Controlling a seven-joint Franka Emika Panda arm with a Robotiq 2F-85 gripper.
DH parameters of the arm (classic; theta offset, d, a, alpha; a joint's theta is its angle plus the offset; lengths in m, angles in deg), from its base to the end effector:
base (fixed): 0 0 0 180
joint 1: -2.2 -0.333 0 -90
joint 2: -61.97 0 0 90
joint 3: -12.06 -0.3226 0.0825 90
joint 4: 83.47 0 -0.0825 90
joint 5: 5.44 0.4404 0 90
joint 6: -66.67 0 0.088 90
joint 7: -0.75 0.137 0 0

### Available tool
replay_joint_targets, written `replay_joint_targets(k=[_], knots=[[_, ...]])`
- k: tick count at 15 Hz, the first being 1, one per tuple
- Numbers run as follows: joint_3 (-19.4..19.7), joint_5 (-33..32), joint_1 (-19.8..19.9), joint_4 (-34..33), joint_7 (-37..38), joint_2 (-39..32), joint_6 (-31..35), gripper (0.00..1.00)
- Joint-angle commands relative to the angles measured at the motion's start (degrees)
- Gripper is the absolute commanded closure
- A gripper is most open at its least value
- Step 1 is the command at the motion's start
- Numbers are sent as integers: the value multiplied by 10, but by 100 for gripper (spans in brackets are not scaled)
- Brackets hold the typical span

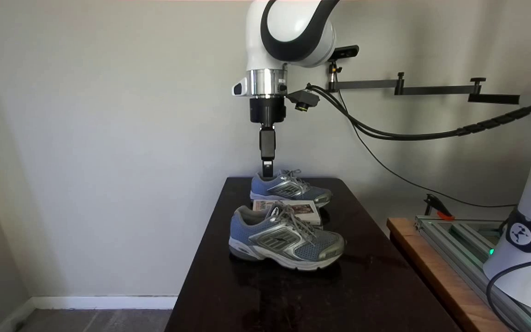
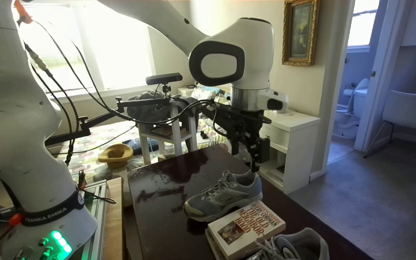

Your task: Turn the blue shoe in the opposite direction

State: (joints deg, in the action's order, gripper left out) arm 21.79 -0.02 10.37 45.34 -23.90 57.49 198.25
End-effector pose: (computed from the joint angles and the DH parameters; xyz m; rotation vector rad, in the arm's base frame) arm 0.5422 -0.1714 0.2674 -3.0774 -0.0836 0.0089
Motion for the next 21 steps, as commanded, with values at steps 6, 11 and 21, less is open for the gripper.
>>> replay_joint_targets(k=[6, 11, 21], knots=[[-18, 41, 10, -1, -82, -39, 90, 0], [-73, 147, 39, -14, -243, -114, 154, 0], [-122, 140, 85, -41, -330, -137, 176, 0]])
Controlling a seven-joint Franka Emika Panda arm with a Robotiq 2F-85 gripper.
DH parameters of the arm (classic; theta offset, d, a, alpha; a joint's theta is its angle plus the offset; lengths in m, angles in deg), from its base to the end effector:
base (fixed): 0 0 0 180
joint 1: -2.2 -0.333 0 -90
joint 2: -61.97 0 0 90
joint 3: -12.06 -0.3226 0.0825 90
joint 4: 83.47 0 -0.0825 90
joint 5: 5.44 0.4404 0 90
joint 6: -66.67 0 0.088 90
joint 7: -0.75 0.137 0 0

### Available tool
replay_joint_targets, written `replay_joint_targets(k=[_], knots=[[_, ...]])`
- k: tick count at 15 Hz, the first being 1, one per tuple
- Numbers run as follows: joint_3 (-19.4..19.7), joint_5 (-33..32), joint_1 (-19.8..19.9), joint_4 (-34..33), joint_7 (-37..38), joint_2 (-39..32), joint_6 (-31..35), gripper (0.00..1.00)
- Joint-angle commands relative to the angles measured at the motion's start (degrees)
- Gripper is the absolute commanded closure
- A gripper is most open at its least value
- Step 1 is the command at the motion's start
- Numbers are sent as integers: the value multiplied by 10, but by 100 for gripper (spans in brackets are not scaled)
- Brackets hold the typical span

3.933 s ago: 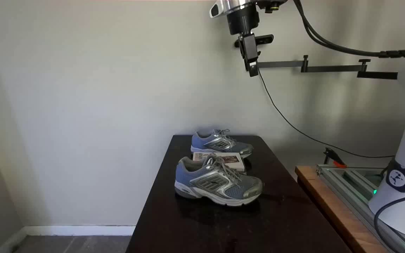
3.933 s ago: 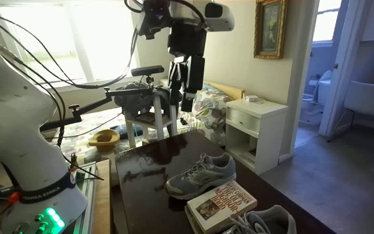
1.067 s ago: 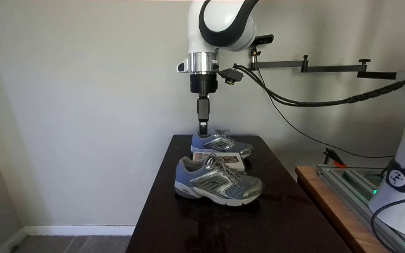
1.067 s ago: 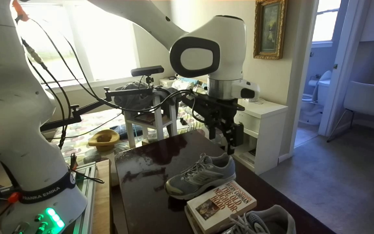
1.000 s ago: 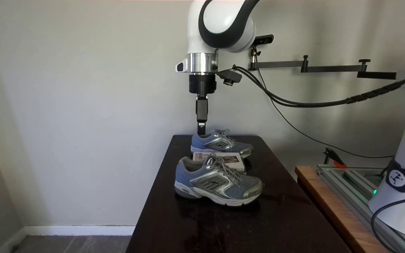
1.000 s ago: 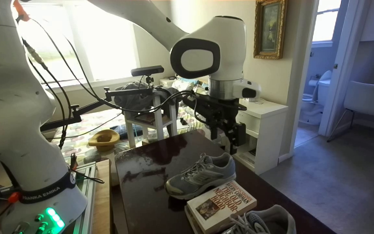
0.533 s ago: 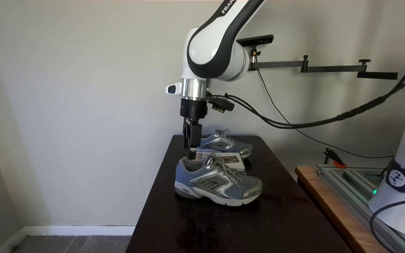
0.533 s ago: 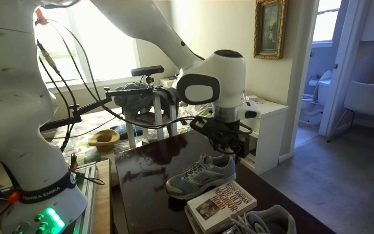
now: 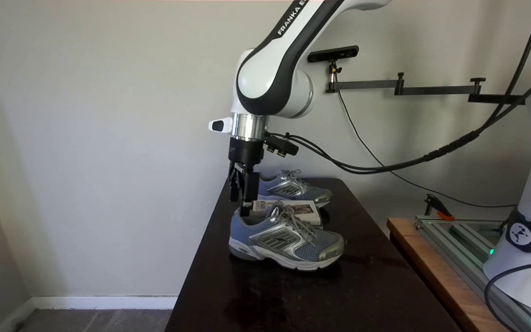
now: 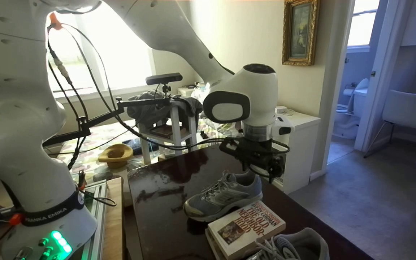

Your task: Turn the blue shoe in the opposite direction

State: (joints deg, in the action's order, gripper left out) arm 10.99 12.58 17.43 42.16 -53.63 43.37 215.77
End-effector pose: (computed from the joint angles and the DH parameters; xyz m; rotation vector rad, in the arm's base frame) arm 0.5859 -0.1491 0.1742 -2.9584 -0.6569 -0.2574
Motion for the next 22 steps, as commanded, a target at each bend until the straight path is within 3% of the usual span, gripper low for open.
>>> replay_joint_targets(k=[1, 15, 22], knots=[[-8, -3, 12, -13, -32, 3, -3, 0], [0, -86, 5, -12, -113, -19, -4, 0], [-26, -75, 11, 5, -179, -45, 63, 0]])
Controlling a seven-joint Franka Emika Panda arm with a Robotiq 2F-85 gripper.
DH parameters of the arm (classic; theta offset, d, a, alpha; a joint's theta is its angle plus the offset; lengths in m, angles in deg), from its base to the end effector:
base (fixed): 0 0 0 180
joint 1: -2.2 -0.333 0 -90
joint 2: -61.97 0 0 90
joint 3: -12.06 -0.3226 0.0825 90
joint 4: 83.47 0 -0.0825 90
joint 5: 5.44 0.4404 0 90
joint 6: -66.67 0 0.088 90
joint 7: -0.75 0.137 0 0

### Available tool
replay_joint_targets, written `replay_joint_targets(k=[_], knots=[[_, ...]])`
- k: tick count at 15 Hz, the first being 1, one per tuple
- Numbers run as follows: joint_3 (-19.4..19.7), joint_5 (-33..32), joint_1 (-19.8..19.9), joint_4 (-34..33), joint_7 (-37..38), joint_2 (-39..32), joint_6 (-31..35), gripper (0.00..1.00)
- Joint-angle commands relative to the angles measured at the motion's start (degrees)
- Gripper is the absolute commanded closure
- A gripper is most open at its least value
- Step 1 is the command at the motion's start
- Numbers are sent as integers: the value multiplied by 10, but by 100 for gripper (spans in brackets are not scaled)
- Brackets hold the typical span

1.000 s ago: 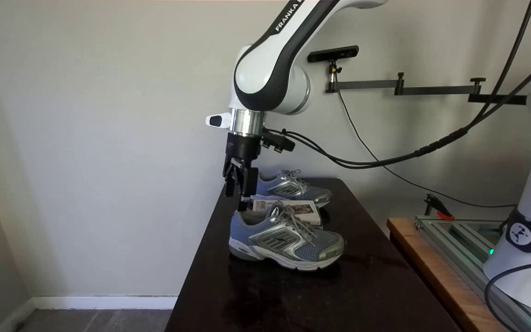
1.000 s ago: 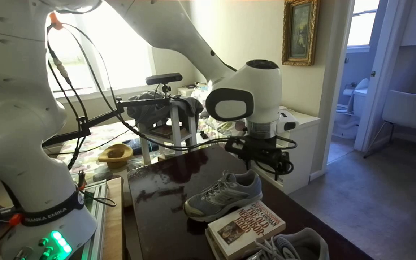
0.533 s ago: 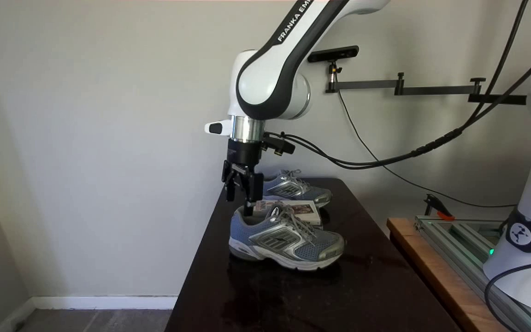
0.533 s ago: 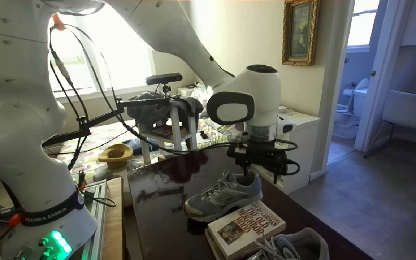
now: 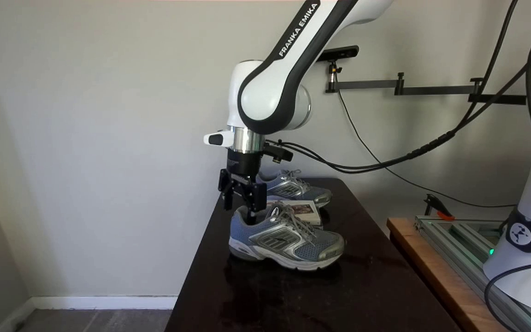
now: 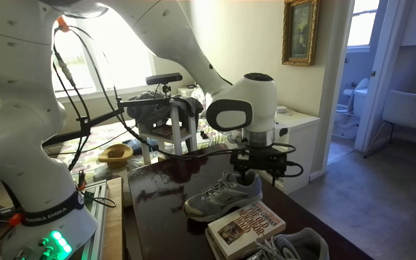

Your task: Turn the blue shoe in the opposite direction

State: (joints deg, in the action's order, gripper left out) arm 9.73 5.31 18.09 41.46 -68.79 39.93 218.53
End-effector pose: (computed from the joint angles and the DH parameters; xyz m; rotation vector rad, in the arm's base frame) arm 0.5887 -0.1434 0.1478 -2.8552 -1.2267 -0.2122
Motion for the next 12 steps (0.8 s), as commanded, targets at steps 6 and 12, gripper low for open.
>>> replay_joint_targets(k=[6, 12], knots=[[-19, -7, -3, 25, -8, -14, 57, 41], [16, -24, -37, 39, 130, 18, 43, 84]])
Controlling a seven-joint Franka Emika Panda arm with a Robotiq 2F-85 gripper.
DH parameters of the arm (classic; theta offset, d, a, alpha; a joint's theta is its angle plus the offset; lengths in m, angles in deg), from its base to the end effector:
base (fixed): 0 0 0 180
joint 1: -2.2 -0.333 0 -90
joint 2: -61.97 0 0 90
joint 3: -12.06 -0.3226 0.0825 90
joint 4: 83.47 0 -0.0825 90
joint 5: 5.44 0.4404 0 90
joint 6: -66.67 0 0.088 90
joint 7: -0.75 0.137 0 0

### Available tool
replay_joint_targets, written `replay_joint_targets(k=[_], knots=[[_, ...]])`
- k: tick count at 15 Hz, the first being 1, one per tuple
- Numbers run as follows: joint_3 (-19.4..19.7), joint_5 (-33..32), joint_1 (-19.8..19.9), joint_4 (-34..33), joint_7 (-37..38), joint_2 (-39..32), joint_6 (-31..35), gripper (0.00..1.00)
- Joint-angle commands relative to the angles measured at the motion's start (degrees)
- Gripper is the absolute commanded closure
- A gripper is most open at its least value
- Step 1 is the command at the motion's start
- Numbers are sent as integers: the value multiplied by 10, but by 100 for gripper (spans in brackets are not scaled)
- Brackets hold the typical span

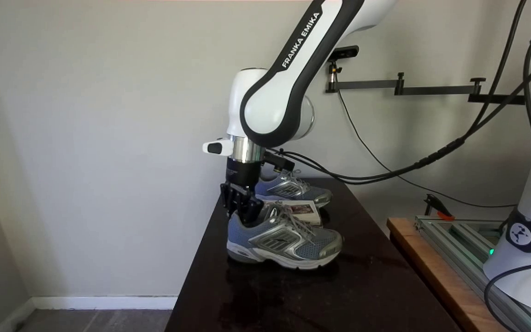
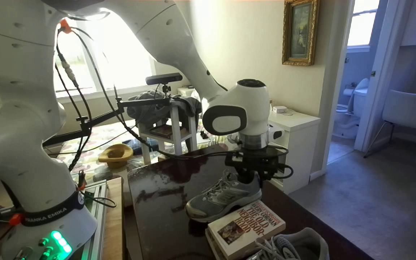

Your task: Turn the blue shoe in the opposite direction

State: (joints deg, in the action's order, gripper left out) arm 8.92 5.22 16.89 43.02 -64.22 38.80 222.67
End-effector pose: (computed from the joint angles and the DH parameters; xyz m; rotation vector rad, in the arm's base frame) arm 0.5861 -0.1227 0.1323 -2.8941 -1.1573 -0.2366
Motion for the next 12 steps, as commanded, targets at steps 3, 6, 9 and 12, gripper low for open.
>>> replay_joint_targets(k=[3, 6, 9, 12], knots=[[56, -53, -50, 27, 204, 48, -29, 100], [73, -80, -62, 25, 315, 59, -70, 98], [69, -79, -58, 23, 393, 72, -115, 97], [65, -69, -55, 31, 435, 94, -145, 97]])
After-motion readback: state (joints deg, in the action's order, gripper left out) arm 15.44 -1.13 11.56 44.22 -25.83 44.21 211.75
